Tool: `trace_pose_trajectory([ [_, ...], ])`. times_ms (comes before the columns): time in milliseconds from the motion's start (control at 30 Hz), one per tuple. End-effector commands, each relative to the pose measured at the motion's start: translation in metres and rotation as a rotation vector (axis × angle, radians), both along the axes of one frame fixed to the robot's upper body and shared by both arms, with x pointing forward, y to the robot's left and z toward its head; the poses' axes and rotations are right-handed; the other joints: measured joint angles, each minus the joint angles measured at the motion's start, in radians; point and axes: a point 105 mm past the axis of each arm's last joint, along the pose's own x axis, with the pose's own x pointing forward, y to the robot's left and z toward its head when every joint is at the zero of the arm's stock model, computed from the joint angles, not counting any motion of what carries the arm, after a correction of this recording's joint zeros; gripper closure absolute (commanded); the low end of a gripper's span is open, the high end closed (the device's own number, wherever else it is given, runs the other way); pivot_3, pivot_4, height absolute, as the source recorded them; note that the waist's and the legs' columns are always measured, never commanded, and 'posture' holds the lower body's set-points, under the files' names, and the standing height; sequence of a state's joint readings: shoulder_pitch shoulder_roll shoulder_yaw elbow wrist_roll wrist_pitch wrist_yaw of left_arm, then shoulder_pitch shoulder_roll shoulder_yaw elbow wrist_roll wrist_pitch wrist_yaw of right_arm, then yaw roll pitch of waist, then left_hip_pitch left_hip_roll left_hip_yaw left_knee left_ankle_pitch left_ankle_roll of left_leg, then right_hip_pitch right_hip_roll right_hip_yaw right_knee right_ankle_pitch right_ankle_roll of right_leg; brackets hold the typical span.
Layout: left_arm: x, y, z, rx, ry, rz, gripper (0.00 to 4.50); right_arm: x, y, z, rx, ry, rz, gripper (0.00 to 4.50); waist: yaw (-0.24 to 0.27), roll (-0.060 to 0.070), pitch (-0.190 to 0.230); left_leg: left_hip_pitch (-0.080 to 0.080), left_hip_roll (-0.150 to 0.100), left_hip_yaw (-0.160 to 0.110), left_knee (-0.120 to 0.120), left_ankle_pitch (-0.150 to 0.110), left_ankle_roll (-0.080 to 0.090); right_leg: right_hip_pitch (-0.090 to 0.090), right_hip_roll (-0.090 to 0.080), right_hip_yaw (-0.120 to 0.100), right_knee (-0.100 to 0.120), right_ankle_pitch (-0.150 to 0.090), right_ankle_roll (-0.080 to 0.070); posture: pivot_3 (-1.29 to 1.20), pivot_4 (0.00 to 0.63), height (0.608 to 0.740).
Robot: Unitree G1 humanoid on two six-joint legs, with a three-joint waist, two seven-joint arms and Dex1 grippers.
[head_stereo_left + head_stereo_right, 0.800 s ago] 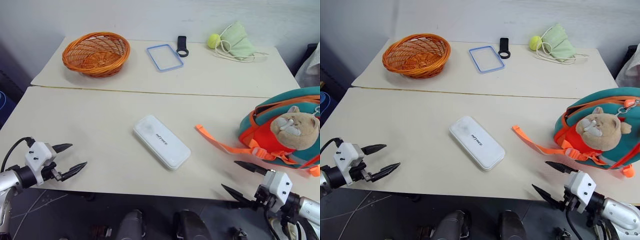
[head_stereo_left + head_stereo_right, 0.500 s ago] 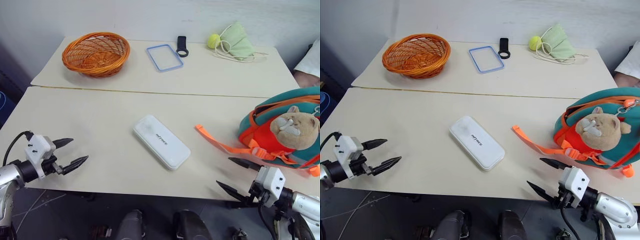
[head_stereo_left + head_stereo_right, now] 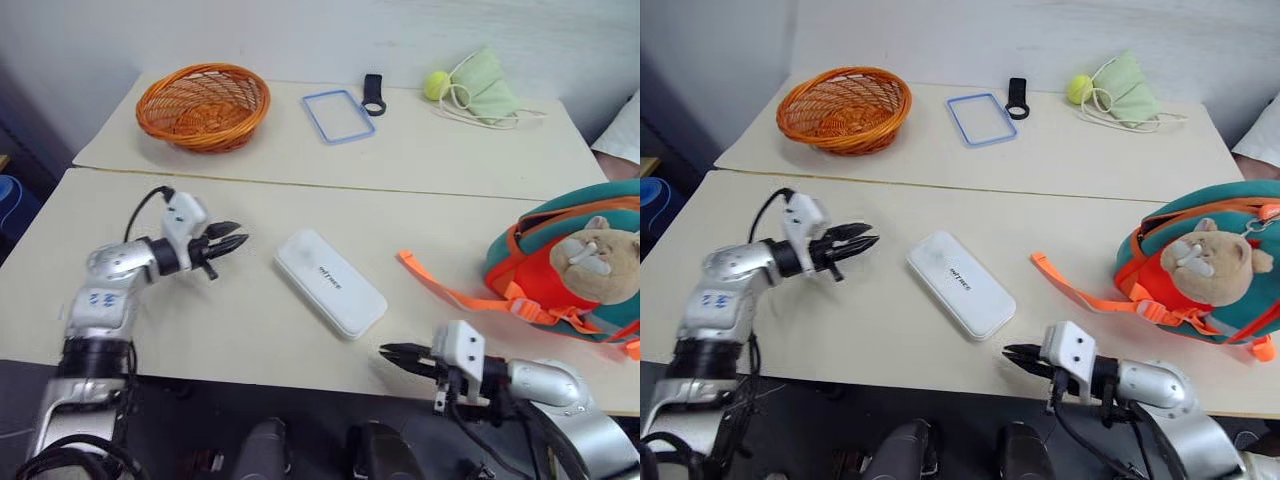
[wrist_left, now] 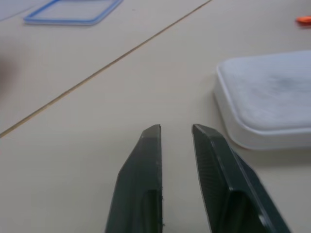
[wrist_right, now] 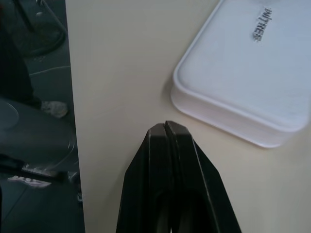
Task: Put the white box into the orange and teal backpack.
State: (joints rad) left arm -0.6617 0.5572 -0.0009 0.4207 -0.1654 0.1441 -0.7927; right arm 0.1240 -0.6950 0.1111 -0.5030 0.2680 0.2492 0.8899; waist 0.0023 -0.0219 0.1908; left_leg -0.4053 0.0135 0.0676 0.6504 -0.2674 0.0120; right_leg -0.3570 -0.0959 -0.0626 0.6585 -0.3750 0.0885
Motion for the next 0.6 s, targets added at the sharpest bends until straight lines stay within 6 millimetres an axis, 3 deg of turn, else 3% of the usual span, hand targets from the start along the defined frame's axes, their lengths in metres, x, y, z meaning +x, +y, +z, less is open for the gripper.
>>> trace_pose_trajectory([
  [33, 0.013, -0.021, -0.008, 0.054, -0.004, -0.061, 4.38, 0.0, 0.002, -0.011, -0.056, 0.044, -0.011, 4.5, -0.001, -0.001, 0.0, 0.0, 0.0, 0.0, 0.0, 0.0, 0.0, 0.0, 0.0, 0.0, 0.0, 0.0, 0.0, 0.0, 0.15, 0.74],
  [100, 0.02, -0.029, -0.008, 0.025, 0.008, -0.067, 4.38, -0.003, 0.003, -0.016, -0.079, 0.087, -0.005, 4.5, -0.002, -0.001, 0.0, 0.0, 0.0, 0.001, 0.0, 0.0, 0.0, 0.0, 0.0, 0.0, 0.0, 0.0, 0.0, 0.0, 0.15, 0.74],
  [300, 0.023, -0.05, -0.014, 0.04, 0.013, -0.145, 4.38, 0.015, 0.003, -0.008, -0.074, 0.04, -0.066, 4.5, -0.004, -0.002, 0.0, 0.0, 0.001, 0.001, 0.001, 0.001, -0.001, -0.001, 0.001, -0.002, 0.001, 0.0, 0.0, 0.0, 0.15, 0.74],
  [600, -0.008, -0.062, -0.025, 0.02, 0.073, -0.322, 4.38, 0.042, -0.018, 0.007, -0.132, -0.023, -0.114, 4.5, -0.005, -0.002, 0.0, 0.0, 0.0, 0.0, 0.001, 0.001, -0.001, 0.0, 0.0, -0.001, 0.001, 0.0, 0.0, 0.0, 0.15, 0.74],
])
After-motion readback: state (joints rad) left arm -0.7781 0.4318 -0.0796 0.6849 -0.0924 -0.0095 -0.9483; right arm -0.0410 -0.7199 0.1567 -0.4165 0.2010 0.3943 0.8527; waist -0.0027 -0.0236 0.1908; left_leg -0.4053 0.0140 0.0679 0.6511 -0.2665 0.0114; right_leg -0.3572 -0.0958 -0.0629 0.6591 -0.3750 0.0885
